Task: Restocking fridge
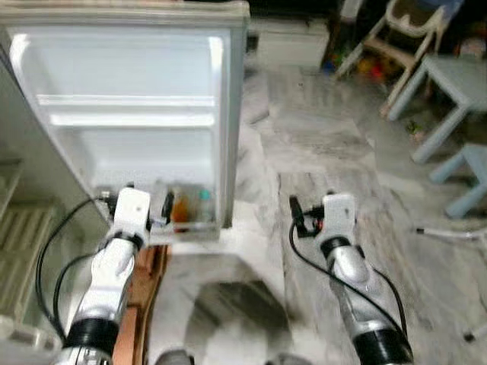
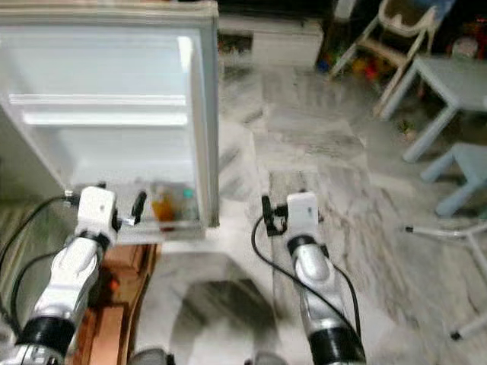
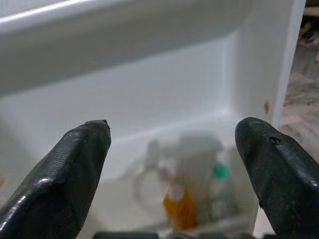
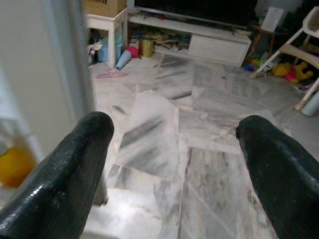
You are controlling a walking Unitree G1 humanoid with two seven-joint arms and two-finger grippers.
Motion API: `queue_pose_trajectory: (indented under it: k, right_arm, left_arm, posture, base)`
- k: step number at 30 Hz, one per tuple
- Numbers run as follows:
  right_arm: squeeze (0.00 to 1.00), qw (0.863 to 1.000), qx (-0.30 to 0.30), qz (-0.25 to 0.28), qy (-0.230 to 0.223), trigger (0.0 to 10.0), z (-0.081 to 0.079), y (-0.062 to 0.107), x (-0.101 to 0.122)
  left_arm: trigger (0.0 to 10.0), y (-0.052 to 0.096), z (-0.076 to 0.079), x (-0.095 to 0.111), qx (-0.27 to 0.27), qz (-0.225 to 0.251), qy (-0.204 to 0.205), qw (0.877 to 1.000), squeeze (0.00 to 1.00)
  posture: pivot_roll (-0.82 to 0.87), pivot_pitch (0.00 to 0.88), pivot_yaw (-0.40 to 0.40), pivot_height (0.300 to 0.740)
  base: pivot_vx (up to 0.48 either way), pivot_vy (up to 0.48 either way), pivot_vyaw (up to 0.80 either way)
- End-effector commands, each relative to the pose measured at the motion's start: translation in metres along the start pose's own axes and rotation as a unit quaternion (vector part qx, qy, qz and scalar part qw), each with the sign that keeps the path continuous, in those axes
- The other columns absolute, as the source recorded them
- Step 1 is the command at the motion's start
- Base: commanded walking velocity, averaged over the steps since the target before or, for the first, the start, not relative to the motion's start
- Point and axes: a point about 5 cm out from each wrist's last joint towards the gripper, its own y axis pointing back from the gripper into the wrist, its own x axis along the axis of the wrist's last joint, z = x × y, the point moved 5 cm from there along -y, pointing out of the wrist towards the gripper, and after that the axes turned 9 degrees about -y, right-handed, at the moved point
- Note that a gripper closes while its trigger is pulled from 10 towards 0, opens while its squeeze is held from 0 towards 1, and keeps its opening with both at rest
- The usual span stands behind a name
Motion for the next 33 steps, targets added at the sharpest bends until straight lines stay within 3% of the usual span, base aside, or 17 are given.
queue_pose_trajectory:
  k: [1,8,22,26,29,30,33]
  right_arm:
    - [0.00,1.000,-0.021,-0.002,0.004,10.0,0.014,0.002,0.000]
    - [0.00,1.000,-0.023,-0.007,0.006,10.0,0.015,0.002,-0.003]
    - [0.00,1.000,-0.023,-0.008,-0.004,10.0,0.009,-0.002,-0.007]
    - [0.00,1.000,-0.027,-0.005,-0.007,10.0,0.011,-0.001,-0.006]
    - [0.00,1.000,-0.029,-0.004,-0.008,10.0,0.013,-0.001,-0.006]
    - [0.00,1.000,-0.029,-0.005,-0.008,10.0,0.014,-0.001,-0.006]
    - [0.00,1.000,-0.027,-0.006,-0.008,10.0,0.014,-0.001,-0.007]
  left_arm:
    - [10.0,-0.003,0.011,0.004,-0.015,0.007,0.004,1.000,0.00]
    - [10.0,-0.006,0.020,0.007,-0.025,0.009,0.005,1.000,0.00]
    - [10.0,-0.010,0.025,0.002,-0.038,0.001,-0.001,0.999,0.00]
    - [10.0,0.000,0.014,-0.004,-0.026,0.001,0.004,1.000,0.00]
    - [10.0,0.013,0.004,-0.013,-0.014,-0.006,0.002,1.000,0.00]
    - [10.0,0.024,-0.001,-0.019,-0.005,-0.012,0.004,1.000,0.00]
    - [10.0,0.035,-0.003,-0.026,0.002,-0.021,0.008,1.000,0.00]
  posture:
    - [-0.03,0.025,-0.055,0.740]
    - [-0.01,0.025,-0.073,0.740]
    - [-0.03,0.000,-0.036,0.740]
    - [-0.04,0.000,-0.029,0.740]
    - [-0.04,0.000,-0.031,0.740]
    - [-0.03,0.000,-0.033,0.740]
    - [-0.03,0.002,-0.039,0.740]
  base:
    - [0.480,0.000,0.00]
    - [0.480,0.000,0.00]
    - [0.475,0.000,0.00]
    - [0.101,0.000,0.00]
    - [0.000,0.000,0.00]
    - [0.000,0.000,0.00]
    - [0.000,0.000,0.00]
